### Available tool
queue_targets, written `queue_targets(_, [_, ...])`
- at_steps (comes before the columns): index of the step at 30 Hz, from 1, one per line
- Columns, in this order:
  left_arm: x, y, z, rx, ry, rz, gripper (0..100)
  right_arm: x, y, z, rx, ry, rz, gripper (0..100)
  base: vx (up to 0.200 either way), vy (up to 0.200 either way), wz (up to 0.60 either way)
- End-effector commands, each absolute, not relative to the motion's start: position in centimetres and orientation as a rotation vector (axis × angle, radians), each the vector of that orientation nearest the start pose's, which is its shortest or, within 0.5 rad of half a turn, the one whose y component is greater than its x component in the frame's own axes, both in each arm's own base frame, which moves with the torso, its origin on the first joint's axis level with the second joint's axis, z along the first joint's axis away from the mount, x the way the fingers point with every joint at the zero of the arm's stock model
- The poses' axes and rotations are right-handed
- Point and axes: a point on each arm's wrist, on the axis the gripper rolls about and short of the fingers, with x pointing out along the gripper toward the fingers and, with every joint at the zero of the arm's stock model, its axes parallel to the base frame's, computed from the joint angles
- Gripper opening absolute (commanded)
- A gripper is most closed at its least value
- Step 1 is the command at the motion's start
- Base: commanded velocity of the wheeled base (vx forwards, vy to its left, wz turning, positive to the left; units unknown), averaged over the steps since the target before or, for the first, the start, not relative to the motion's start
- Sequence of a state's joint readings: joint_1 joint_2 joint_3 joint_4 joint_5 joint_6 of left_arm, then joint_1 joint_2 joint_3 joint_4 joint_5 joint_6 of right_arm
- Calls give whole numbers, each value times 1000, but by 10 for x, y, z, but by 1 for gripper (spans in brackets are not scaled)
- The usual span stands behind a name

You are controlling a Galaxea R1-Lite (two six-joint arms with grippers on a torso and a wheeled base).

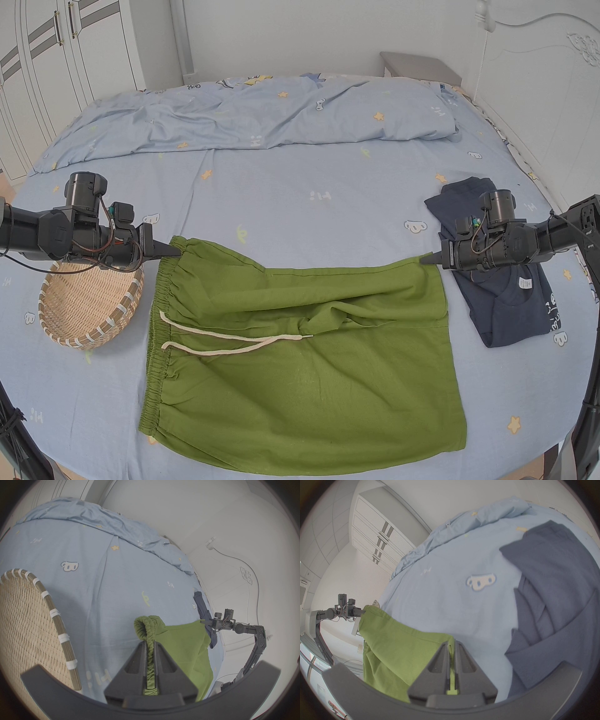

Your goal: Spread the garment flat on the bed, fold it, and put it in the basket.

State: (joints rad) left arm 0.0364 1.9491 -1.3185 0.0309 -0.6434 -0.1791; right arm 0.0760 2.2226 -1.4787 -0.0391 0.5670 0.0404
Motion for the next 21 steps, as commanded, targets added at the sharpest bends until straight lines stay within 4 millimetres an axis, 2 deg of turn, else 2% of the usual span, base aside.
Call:
queue_targets(1, [377, 3, 174, -394, 680, -521, 0, 434, 45, 134, 201, 648, 603, 0, 0, 0, 0])
queue_targets(2, [378, 4, 174, -389, 660, -521, 0, 437, 47, 149, 207, 612, 601, 0, 0, 0, 0])
queue_targets(5, [380, 9, 176, -390, 632, -513, 0, 437, 48, 173, 224, 558, 599, 0, 0, 0, 0])
queue_targets(6, [380, 9, 176, -391, 632, -512, 0, 437, 48, 174, 225, 556, 599, 0, 0, 0, 0])
queue_targets(10, [382, 13, 176, -392, 623, -504, 0, 430, 52, 202, 221, 487, 609, 0, 0, 0, 0])
queue_targets(11, [382, 13, 176, -393, 623, -502, 0, 430, 52, 203, 220, 485, 609, 0, 0, 0, 0])
queue_targets(17, [382, 18, 176, -393, 617, -493, 0, 406, 61, 233, 203, 443, 639, 0, 0, 0, 0])
queue_targets(19, [382, 18, 176, -393, 617, -493, 0, 406, 61, 233, 203, 443, 639, 0, 0, 0, 0])
queue_targets(20, [382, 17, 176, -392, 618, -496, 0, 383, 65, 252, 193, 412, 659, 0, 0, 0, 0])
queue_targets(21, [382, 17, 175, -391, 619, -496, 0, 375, 67, 258, 190, 403, 668, 0, 0, 0, 0])
